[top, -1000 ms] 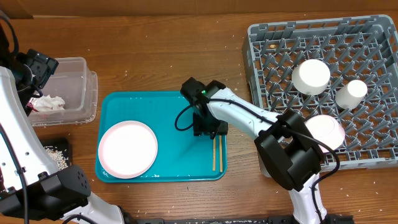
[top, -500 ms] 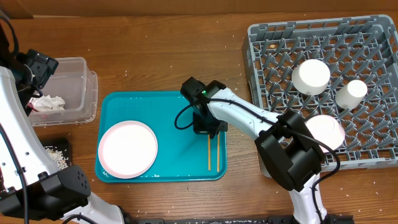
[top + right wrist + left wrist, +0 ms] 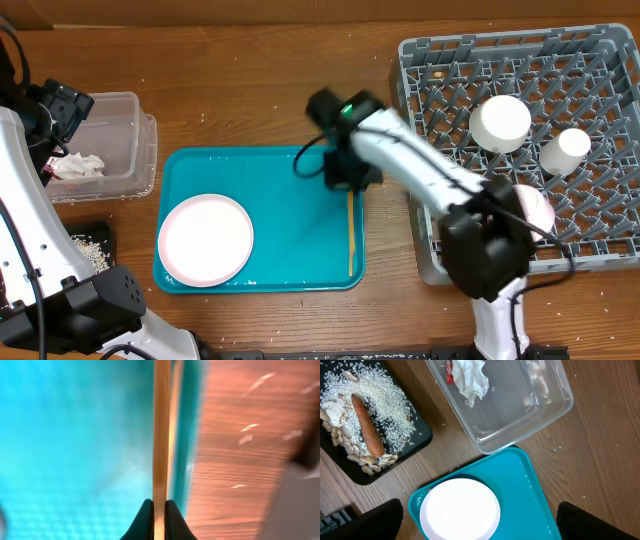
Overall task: Sort waste into correct bins and load items into the dishwasher
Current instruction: 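Move the right gripper to the chopsticks and grasp them, then carry the chopsticks right and drop them into the rack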
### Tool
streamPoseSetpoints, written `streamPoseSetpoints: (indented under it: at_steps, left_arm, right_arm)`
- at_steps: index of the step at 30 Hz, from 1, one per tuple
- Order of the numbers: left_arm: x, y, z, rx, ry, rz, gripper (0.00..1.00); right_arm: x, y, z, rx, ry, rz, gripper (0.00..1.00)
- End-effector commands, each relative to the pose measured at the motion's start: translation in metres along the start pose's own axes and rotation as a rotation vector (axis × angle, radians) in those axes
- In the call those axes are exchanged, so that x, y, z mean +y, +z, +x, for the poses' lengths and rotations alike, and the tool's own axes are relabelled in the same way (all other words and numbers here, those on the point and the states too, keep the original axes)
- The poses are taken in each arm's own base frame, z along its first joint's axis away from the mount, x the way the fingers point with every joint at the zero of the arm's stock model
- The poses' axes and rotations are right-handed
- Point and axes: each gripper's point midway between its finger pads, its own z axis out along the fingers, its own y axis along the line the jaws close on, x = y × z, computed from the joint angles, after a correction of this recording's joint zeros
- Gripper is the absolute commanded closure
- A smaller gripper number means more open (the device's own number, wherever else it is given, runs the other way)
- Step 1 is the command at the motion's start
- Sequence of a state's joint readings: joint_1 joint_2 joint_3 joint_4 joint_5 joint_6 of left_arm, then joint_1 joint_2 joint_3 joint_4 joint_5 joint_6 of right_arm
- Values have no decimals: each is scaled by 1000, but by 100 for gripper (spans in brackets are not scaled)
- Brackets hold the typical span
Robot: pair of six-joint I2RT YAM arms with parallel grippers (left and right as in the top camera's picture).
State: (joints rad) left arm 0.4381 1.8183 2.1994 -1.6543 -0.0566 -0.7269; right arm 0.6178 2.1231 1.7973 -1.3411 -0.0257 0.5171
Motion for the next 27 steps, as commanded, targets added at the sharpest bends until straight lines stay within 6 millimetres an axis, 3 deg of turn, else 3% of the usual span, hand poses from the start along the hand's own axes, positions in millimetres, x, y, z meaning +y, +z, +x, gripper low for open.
streamPoseSetpoints:
  at_steps: [1, 5, 7, 13, 17, 19, 21, 22, 27]
  left_arm:
    - [0, 1, 0, -4, 0, -12, 0]
    - [0, 1, 0, -4, 0, -12, 0]
    - [0, 1, 0, -4, 0, -12, 0]
    - [0, 1, 0, -4, 0, -12, 0]
    - [0, 1, 0, -4, 0, -12, 0]
    - [0, 1, 0, -4, 0, -12, 0]
    - [0, 1, 0, -4, 0, -12, 0]
    - [0, 1, 0, -4, 0, -12, 0]
    - [0, 1, 0, -4, 0, -12, 0]
  right_arm:
    - [-42, -88, -41, -200, -51, -90, 96]
    - [-95, -121, -65, -291, -52, -96, 96]
    - [-117, -128, -74, -317, -66, -107, 96]
    - [-167, -119, -98, -358, -62, -122, 96]
    - [-169, -101, -102, -337, -55, -121, 92]
    - [-167, -91, -102, -323, -58, -121, 80]
    - [-166, -84, -102, -303, -57, -120, 58]
    - [-166, -82, -102, -297, -46, -121, 52]
    - [-166, -82, -99, -280, 24, -131, 48]
